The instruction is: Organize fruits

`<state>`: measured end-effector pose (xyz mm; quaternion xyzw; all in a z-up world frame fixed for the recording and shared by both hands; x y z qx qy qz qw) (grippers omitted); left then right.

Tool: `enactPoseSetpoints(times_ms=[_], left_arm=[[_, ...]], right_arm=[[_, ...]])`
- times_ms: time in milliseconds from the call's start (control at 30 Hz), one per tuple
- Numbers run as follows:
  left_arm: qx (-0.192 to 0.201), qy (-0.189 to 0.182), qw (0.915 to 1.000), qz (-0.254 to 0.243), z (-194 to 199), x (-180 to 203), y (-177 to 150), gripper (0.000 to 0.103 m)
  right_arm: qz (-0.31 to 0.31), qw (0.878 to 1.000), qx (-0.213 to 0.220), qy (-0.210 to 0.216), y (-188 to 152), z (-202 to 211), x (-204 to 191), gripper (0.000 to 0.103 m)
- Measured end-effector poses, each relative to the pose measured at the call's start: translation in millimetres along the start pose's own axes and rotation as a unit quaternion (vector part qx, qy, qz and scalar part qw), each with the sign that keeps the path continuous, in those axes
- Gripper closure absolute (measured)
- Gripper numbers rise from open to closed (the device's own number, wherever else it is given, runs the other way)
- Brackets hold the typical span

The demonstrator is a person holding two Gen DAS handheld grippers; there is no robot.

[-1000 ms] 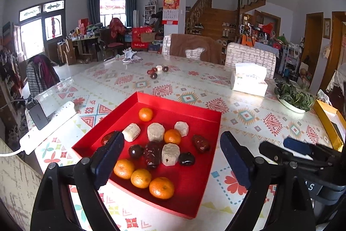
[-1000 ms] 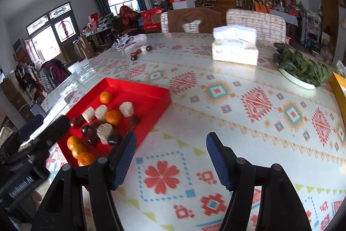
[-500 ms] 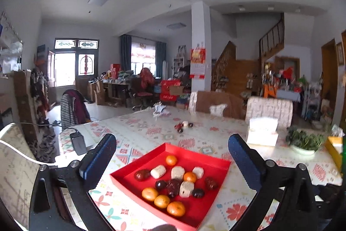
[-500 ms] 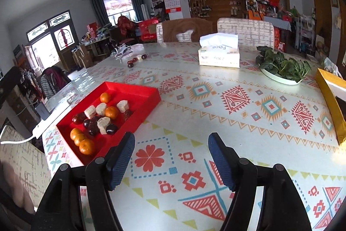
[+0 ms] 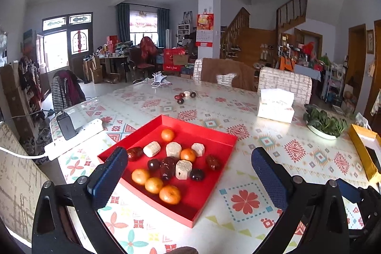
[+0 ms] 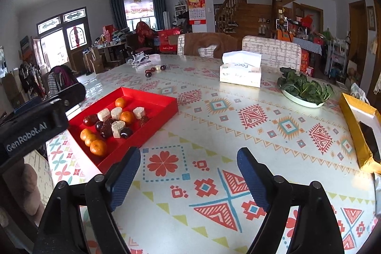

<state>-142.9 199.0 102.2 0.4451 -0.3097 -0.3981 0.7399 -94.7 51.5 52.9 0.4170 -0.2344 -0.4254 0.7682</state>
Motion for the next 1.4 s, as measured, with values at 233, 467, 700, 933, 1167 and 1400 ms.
enactPoseSetpoints(times_ms=[233,467,700,933,1167,1400], left_arm=[[-0.018,0.001,0.9998,0.001,-11.4,-0.6,-5.6,0.000],[-0.040,-0.006,0.9992,0.003,-25.5,-2.7,-12.3,0.000],[-0.055,-0.011,0.9984,0.005,-36.8,-7.1,-19.5,0.000],[-0.067,-0.006,0.9976,0.017,-49.1,-20.5,-23.5,0.000],[-0.071,-0.001,0.9973,0.021,-56.0,-29.6,-23.1,0.000],[-0.079,0.000,0.9968,0.013,-58.8,-38.2,-15.6,0.000]], right_arm=[[0.004,1.000,-0.008,0.002,-2.6,-7.6,-3.4,0.014],[0.012,1.000,-0.021,0.005,-4.8,-17.6,-11.5,0.013],[0.025,0.999,-0.035,0.003,-5.2,-27.4,-20.3,0.013],[0.036,0.998,-0.046,0.008,-4.2,-39.1,-31.7,0.013],[0.051,0.997,-0.055,0.017,-2.8,-48.3,-46.3,0.013],[0.034,0.998,-0.053,0.022,3.2,-46.7,-38.5,0.013]])
Point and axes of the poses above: each gripper's, at about its wrist camera, not at the fingertips, and z roughly against the way its jaws point, x to its right, y to its top, the point moved 5 cm from there along -z, roughly the way its jaws point, and after that the axes turned 6 degrees about z, right-handed, at the moved point
